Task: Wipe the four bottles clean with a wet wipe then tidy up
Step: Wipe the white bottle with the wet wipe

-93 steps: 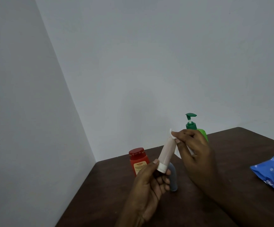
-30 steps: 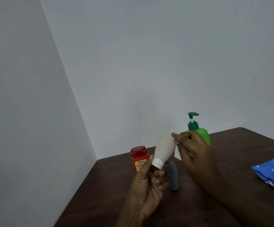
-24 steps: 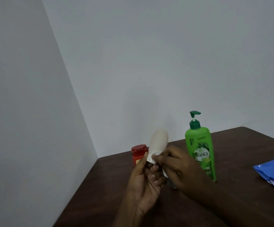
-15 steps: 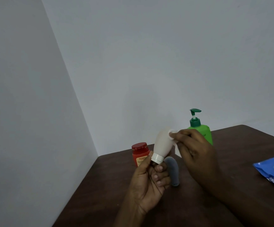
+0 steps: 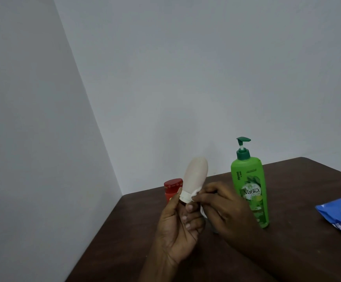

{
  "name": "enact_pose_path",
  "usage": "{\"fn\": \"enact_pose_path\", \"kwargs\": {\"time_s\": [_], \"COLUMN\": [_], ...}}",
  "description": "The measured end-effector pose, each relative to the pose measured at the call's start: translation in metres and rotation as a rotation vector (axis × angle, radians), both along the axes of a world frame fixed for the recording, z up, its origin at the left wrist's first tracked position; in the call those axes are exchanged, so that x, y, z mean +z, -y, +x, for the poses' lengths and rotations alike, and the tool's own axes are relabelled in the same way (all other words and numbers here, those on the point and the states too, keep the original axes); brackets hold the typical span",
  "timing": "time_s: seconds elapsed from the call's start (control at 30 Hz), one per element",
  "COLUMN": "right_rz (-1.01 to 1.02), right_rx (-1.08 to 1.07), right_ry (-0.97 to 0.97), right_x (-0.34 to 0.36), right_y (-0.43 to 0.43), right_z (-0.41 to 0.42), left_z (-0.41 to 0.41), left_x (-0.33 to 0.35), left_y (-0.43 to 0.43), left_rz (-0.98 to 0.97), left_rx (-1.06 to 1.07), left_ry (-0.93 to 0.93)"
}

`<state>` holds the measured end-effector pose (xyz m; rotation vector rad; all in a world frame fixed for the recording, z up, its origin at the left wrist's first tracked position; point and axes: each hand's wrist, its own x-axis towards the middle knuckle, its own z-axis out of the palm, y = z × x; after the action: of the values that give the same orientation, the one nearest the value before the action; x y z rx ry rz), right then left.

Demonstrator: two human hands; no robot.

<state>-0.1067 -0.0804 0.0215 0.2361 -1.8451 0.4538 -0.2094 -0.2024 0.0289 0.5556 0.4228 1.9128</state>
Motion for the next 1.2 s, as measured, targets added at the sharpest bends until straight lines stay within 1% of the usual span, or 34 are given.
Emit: {"fn": "enact_pose_path", "kwargs": {"time_s": [0.1,0.23,0.3,0.37,0.47,0.53,0.6,0.67,0.73,0.77,0.9,1.0,1.07,1.13,1.2], "right_rz": [-0.011,-0.163,-0.264,-0.295,-0.229,-0.130,-0.039,0.049,0.094,0.082,-0.108,-0.192,-0.174,-0.091,0.006], "right_rx": [-0.014,-0.159,-0.144,-0.114,-0.121,-0.102,-0.034,0.011,-0.013,-0.053,-0.241,-0.278,-0.252,-0.168,-0.086], "right_ry": [-0.056,-0.221,-0.261,-0.256,-0.214,-0.114,0.019,0.099,0.099,0.072,-0.073,-0.095,-0.060,0.003,0.078], "right_x": [0.005,0.016,0.020,0.021,0.018,0.013,0.007,0.002,0.001,0.003,0.014,0.015,0.011,0.006,0.003], "right_y": [-0.002,-0.018,-0.026,-0.029,-0.024,-0.018,-0.013,-0.010,-0.012,-0.014,-0.031,-0.039,-0.035,-0.023,-0.014], "right_z": [0.002,0.005,0.008,0.008,0.004,0.001,-0.002,-0.004,-0.005,-0.005,-0.002,-0.001,-0.002,-0.003,-0.005], "left_z": [0.001,0.007,0.011,0.012,0.010,0.008,0.006,0.005,0.004,0.003,0.005,0.012,0.012,0.011,0.010], "left_x": [0.000,-0.002,-0.003,-0.004,-0.002,0.001,0.003,0.002,0.000,-0.003,-0.009,-0.007,-0.007,-0.008,-0.008], "left_y": [0.001,-0.002,-0.003,-0.003,-0.005,-0.006,-0.006,-0.007,-0.008,-0.009,-0.013,-0.013,-0.015,-0.018,-0.019], "left_rz": [-0.007,-0.086,-0.108,-0.146,-0.180,-0.198,-0.199,-0.215,-0.235,-0.242,-0.273,-0.299,-0.301,-0.284,-0.279], "left_rx": [-0.014,-0.002,0.018,0.049,0.107,0.171,0.209,0.229,0.242,0.251,0.291,0.390,0.505,0.636,0.734], "left_ry": [-0.003,-0.040,-0.038,-0.020,0.010,0.008,-0.001,-0.025,-0.046,-0.060,-0.154,-0.271,-0.413,-0.561,-0.622]}}
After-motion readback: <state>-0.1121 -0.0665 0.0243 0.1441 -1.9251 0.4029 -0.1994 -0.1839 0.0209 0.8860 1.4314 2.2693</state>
